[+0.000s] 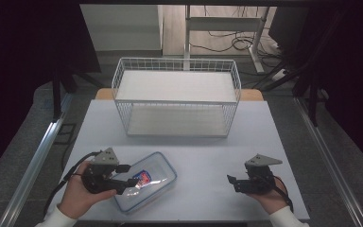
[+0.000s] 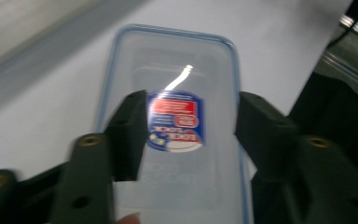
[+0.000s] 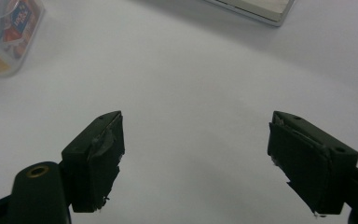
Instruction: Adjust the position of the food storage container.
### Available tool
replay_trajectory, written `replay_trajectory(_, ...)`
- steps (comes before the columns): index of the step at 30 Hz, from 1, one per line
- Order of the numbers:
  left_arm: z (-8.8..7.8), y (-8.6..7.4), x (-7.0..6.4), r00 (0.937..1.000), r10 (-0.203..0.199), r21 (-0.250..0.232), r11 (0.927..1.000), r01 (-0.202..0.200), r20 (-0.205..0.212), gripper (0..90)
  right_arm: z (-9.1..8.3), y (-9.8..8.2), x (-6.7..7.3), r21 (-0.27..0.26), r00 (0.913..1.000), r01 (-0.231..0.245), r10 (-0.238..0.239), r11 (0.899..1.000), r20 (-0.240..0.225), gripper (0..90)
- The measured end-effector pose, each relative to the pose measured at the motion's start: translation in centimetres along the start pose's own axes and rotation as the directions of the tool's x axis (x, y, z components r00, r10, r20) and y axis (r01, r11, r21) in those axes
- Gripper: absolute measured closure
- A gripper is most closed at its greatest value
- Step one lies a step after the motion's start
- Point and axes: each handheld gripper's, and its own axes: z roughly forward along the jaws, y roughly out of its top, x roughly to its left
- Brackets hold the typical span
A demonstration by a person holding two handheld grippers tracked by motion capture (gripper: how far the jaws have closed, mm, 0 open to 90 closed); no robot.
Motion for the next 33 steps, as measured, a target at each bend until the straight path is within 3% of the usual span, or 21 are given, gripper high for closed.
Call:
replay_trajectory(2, 0.5, 0.2, -0.3, 0.9998, 0.010, 0.022, 0.9997, -0.010, 0.018, 59.9, 0.1, 0.0, 0.0, 0.002, 1.0000, 0.001, -0.001, 1.000, 0.000, 19.0)
replay_trajectory(5, 1.4, 0.4, -0.6, 0.9963, 0.003, 0.066, 0.9978, -0.009, 0.086, 77.9, 0.2, 0.0, -0.1, 0.004, 1.0000, 0.002, -0.002, 1.000, -0.002, 19.0)
replay_trajectory(9, 2.4, 0.2, -1.5, 0.9890, 0.027, 0.115, 0.9924, -0.044, 0.145, 89.8, 0.2, 0.0, 0.0, 0.009, 1.0000, 0.006, -0.006, 1.000, -0.002, 19.1)
replay_trajectory(12, 3.0, -0.2, -2.4, 0.9836, 0.036, 0.145, 0.9875, -0.062, 0.177, 90.0, 0.2, -0.1, 0.1, 0.014, 0.9999, 0.011, -0.011, 1.000, 0.003, 19.4)
replay_trajectory(16, 4.1, -0.6, -3.4, 0.9752, 0.049, 0.202, 0.9750, -0.093, 0.216, 90.0, 0.4, -0.1, 0.1, 0.017, 0.9999, 0.013, -0.013, 1.000, 0.005, 19.4)
replay_trajectory(20, 5.1, -1.1, -3.9, 0.9768, 0.062, 0.260, 0.9585, -0.116, 0.205, 90.0, 0.4, 0.0, 0.2, 0.020, 0.9999, 0.012, -0.012, 1.000, 0.008, 19.4)
replay_trajectory(23, 5.5, -1.4, -4.4, 0.9750, 0.065, 0.274, 0.9537, -0.123, 0.213, 90.0, 0.5, 0.0, 0.2, 0.022, 0.9999, 0.014, -0.014, 1.000, 0.009, 19.4)
replay_trajectory(27, 6.2, -1.7, -4.7, 0.9811, 0.083, 0.319, 0.9380, -0.136, 0.175, 90.0, 0.4, 0.0, 0.2, 0.014, 0.9998, 0.013, -0.013, 1.000, 0.015, 19.5)
replay_trajectory(29, 6.5, -1.8, -4.5, 0.9811, 0.107, 0.345, 0.9254, -0.157, 0.162, 90.0, 0.3, 0.0, 0.2, 0.006, 0.9997, 0.012, -0.012, 1.000, 0.020, 19.7)
replay_trajectory(30, 6.6, -1.8, -4.5, 0.9812, 0.107, 0.347, 0.9246, -0.158, 0.161, 90.0, 0.3, 0.0, 0.1, 0.003, 0.9997, 0.010, -0.010, 1.000, 0.021, 19.8)
replay_trajectory(31, 6.7, -1.9, -4.6, 0.9835, 0.090, 0.337, 0.9312, -0.139, 0.157, 90.0, 0.2, 0.0, 0.1, 0.003, 0.9997, 0.010, -0.010, 1.000, 0.022, 19.9)
replay_trajectory(33, 6.6, -1.9, -4.6, 0.9828, 0.095, 0.340, 0.9291, -0.145, 0.159, 90.0, 0.2, 0.0, 0.0, 0.000, 0.9997, 0.009, -0.009, 1.000, 0.023, 19.9)
